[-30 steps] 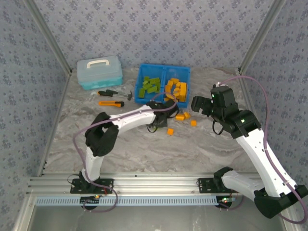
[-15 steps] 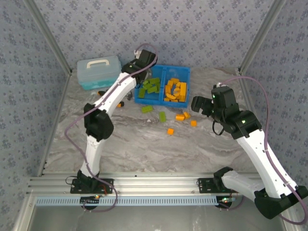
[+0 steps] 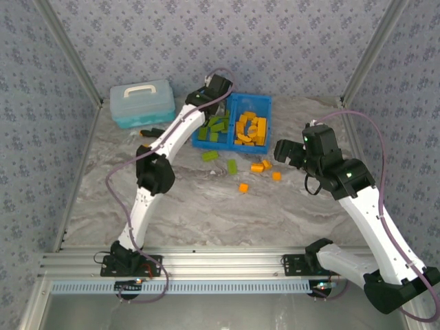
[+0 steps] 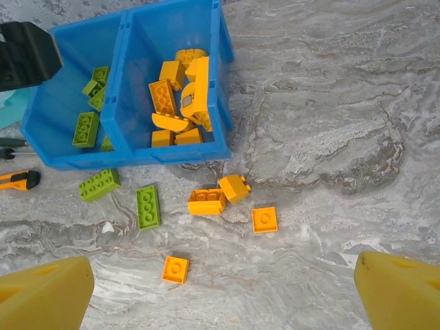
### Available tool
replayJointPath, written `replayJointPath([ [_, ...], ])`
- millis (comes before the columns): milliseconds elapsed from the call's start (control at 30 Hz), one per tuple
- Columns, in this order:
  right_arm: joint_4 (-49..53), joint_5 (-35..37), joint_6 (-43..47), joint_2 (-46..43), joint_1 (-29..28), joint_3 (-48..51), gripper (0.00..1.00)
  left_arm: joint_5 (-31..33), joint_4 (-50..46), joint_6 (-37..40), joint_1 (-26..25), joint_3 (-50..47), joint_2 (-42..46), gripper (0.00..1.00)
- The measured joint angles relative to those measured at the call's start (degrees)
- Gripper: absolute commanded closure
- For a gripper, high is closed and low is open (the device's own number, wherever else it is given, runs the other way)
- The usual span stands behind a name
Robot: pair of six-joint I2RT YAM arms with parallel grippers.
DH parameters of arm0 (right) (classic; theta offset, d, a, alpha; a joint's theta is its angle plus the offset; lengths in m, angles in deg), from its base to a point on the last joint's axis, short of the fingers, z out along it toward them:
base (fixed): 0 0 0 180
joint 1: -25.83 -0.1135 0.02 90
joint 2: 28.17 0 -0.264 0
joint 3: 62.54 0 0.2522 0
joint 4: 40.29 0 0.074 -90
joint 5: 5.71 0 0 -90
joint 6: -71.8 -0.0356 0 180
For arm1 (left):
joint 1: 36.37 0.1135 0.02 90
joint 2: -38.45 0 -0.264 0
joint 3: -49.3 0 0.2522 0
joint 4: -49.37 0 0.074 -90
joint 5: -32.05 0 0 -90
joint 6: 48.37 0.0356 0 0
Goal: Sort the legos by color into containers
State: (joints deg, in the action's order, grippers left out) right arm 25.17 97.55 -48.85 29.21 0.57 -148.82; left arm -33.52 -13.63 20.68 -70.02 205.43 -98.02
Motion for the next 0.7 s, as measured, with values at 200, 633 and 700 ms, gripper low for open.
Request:
replayJointPath([
  [200, 0.0, -0.2, 0.0, 0.0, 0.0, 0.0, 0.00, -0.8, 1.4, -6.3, -2.9, -20.5, 20.1, 0.34],
  [633, -1.0, -1.7, 0.0, 3.0, 0.0, 0.0, 0.00, -7.3, 13.8, -24.1, -13.8, -55.7, 28.1, 0.32],
  [700, -1.0, -1.7, 0.0, 2.9, 0.0, 0.0, 0.00, -7.4, 14.0, -24.9, -14.5, -55.1, 23.3, 0.31],
])
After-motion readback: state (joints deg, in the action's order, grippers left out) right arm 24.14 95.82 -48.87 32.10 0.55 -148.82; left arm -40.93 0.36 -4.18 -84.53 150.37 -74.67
